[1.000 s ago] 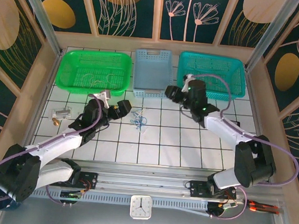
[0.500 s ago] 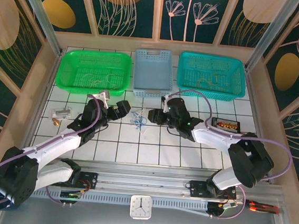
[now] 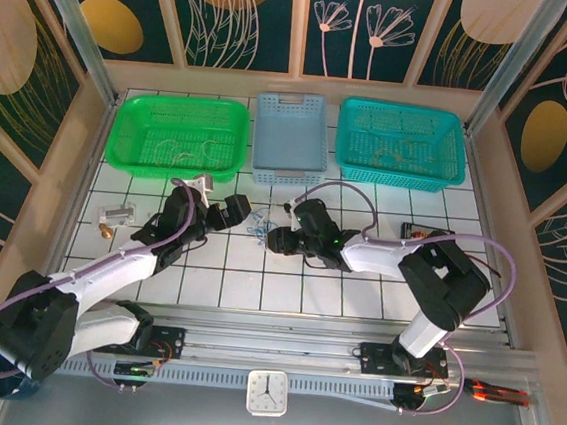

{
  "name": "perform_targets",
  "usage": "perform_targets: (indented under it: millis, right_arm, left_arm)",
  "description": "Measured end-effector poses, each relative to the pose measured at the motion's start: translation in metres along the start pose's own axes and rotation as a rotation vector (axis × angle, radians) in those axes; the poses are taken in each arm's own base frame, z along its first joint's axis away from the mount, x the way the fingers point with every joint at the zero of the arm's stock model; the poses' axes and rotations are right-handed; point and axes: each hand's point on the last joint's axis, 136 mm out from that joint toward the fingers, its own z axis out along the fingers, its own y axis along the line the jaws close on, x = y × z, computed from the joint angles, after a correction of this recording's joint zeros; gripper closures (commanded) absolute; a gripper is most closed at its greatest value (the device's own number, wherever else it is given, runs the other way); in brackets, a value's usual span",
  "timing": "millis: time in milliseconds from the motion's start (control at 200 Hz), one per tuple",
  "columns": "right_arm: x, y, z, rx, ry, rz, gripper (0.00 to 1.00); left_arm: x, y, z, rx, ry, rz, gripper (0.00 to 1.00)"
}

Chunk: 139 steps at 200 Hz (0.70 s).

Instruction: Untangle the cables

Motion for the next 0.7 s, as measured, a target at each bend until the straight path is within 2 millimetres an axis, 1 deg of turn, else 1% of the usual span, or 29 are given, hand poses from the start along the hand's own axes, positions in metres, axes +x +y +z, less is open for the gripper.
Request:
perform_targets:
  millis: [170,305,380,445,601,696]
  right_arm:
    - [-0.008,0.004,0.006,-0.008,-0.011,-0.007,0.63]
    - [-0.013,0.006,0.013,-0.011,-0.015,-0.014,0.67]
    - [-0.013,0.004,0.018,-0.011,-0.01,-0.016,0.72]
    - [-0.011,0.002,0.022,-0.008,-0.001,-0.021,0.79]
    - [-0.009,0.0,0.023,-0.009,0.007,-0.027,1.0]
    - [-0.01,0.0,0.023,-0.013,0.008,-0.019,1.0]
  left_arm:
    - [0.003,0.001,0.002,0.001,0.016,0.003,0.01]
    - [0.006,0.002,0.004,-0.002,0.027,0.008,0.01]
    - [0.006,0.002,0.005,-0.004,0.032,0.008,0.01]
    - [0.005,0.002,0.006,-0.003,0.034,0.009,0.01]
    - [0.002,-0.004,0.01,0.006,0.039,0.015,0.01]
    - [0.003,-0.005,0.014,0.006,0.05,0.022,0.01]
